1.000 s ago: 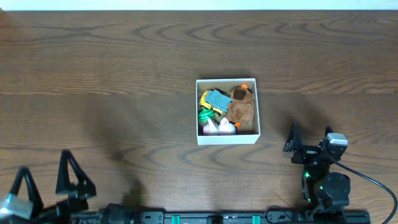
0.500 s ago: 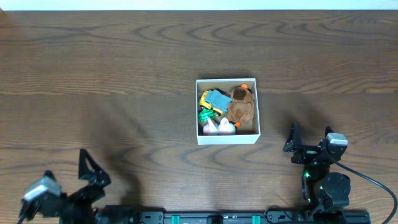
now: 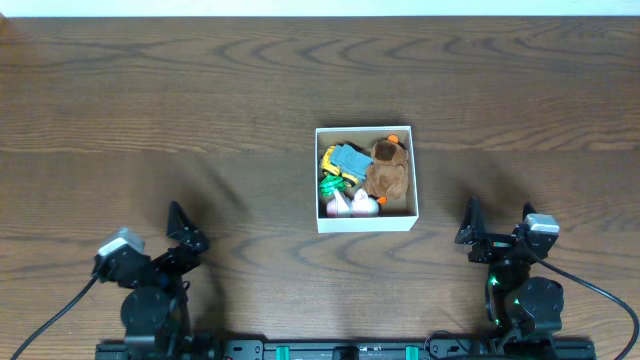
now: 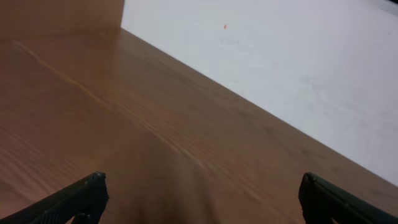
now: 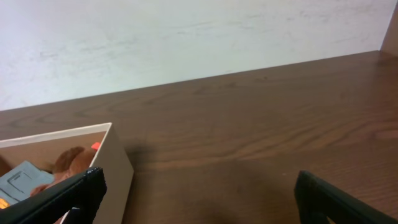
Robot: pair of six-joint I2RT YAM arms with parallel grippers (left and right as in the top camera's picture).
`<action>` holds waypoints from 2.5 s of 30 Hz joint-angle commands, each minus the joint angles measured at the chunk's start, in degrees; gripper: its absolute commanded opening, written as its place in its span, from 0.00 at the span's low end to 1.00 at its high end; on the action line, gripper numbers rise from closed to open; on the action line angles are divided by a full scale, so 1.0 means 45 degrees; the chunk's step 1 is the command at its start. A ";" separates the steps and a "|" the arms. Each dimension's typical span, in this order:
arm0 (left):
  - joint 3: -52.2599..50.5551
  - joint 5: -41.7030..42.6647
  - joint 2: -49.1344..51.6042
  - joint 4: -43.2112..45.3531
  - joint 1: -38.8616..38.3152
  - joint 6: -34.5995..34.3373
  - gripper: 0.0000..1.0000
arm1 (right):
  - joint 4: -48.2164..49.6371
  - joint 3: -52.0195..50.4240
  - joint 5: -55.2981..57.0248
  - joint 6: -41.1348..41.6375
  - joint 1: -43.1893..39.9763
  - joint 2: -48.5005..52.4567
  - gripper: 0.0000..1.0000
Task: Pack container
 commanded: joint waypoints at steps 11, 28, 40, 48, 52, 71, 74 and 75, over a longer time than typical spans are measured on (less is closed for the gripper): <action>-0.2404 0.0704 -0.0078 0.2030 0.0063 0.1574 0.98 | 0.0044 -0.0087 -0.0087 -0.0175 -0.0131 -0.0112 0.99; -0.2497 0.2798 -0.0078 0.2103 0.0063 0.6742 0.98 | 0.0044 -0.0087 -0.0087 -0.0175 -0.0131 -0.0112 0.99; -0.2497 0.2909 -0.0078 0.2103 0.0063 0.6815 0.98 | 0.0044 -0.0087 -0.0087 -0.0175 -0.0131 -0.0112 0.99; -0.2497 0.2909 -0.0078 0.2103 0.0063 0.6815 0.98 | 0.0044 -0.0087 -0.0087 -0.0175 -0.0131 -0.0112 0.99; -0.2497 0.2909 -0.0053 0.2103 0.0063 0.6815 0.98 | 0.0044 -0.0087 -0.0087 -0.0175 -0.0131 -0.0112 0.99; -0.2497 0.2909 -0.0053 0.2098 0.0063 0.6815 0.98 | 0.0044 -0.0087 -0.0087 -0.0175 -0.0131 -0.0112 0.99; -0.2497 0.2909 -0.0053 0.2098 0.0063 0.6815 0.98 | 0.0044 -0.0087 -0.0087 -0.0175 -0.0131 -0.0112 0.99; -0.2497 0.2909 -0.0053 0.2103 0.0063 0.6815 0.98 | 0.0044 -0.0087 -0.0087 -0.0175 -0.0131 -0.0112 0.98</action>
